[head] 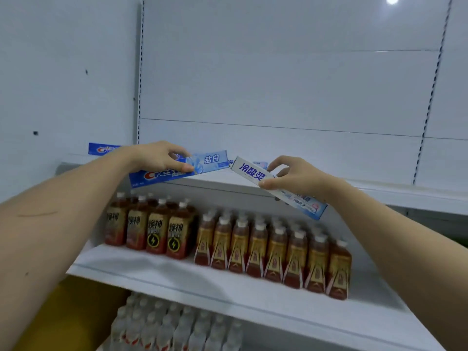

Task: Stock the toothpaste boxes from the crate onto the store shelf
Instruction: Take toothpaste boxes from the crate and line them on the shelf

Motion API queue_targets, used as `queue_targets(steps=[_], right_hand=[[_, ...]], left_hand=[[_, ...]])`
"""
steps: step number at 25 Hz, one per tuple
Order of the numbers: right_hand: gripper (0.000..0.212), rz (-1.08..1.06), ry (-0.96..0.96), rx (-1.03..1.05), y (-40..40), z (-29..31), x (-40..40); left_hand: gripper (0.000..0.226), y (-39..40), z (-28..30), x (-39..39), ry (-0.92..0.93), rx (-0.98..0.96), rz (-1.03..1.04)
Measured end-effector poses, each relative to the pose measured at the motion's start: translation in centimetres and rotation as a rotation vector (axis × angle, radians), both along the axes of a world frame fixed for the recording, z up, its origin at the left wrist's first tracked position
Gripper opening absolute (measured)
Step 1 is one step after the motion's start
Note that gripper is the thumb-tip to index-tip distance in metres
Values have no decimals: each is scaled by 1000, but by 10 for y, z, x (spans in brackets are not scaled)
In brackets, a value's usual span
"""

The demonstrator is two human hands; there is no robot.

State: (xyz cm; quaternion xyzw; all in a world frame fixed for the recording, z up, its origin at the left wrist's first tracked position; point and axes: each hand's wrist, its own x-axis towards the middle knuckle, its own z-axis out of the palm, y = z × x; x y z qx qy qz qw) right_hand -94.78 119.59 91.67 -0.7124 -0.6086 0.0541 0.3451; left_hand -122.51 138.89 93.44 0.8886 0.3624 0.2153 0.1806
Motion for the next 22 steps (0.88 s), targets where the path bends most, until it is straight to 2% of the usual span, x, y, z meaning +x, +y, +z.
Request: queue_targets(steps=[1,4,9,15,22], right_hand=[[44,8,-20,1,6,6,8],[44,44,-70,-8,24,21,29],[45,40,-128,3,67,43,52],[43,-87,-190,-31,120,62,62],[42,-204,-255,-127,187,56,65]], left_hand=[[37,5,5,8,-9,16,1],[41,26,15,34,20,90,26],[34,72,27,54,27,125,79],[32,137,43,49,90,136,67],[32,206,38,40,141,133,26]])
